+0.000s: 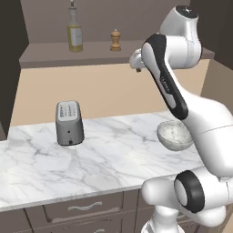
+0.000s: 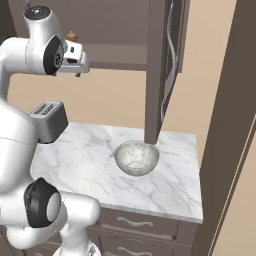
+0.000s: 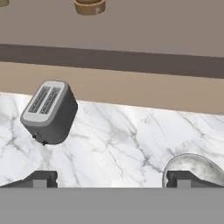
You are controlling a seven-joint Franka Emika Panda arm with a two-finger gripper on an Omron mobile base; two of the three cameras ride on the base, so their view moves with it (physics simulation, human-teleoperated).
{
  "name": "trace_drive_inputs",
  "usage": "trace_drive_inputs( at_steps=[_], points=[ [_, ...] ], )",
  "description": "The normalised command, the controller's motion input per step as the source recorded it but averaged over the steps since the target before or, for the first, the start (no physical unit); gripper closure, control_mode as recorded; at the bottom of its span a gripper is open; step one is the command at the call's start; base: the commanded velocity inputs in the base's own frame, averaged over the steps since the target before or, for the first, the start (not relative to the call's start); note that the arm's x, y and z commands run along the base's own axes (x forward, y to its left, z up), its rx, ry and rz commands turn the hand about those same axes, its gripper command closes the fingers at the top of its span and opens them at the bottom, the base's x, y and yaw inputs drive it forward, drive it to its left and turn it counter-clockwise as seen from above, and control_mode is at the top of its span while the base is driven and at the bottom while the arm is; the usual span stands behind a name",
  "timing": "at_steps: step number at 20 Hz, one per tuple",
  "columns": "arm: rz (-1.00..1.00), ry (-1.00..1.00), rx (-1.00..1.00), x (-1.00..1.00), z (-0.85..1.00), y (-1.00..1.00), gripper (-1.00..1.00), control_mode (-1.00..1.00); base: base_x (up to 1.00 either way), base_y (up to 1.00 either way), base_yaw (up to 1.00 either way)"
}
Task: Retrieve the bottle and the shaker from the cabinet and place them next to the mixing bowl on the counter. Then add garlic from the fridge to the mixing bowl.
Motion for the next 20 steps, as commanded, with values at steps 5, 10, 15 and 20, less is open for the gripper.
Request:
trace_drive_inputs(
  at_steps=[5, 10, 15, 20],
  points=[
    [0.00, -0.02, 0.00, 0.22, 0.45, 0.12, -1.00, -1.00, 0.00, 0.00, 0.00],
    [0.00, 0.00, 0.00, 0.36, 0.30, 0.16, -1.00, -1.00, 0.00, 0.00, 0.00],
    [0.00, 0.00, 0.00, 0.49, 0.15, 0.21, -1.00, -1.00, 0.00, 0.00, 0.00],
    [0.00, 0.00, 0.00, 0.56, 0.00, 0.19, -1.00, -1.00, 0.00, 0.00, 0.00]
  ],
)
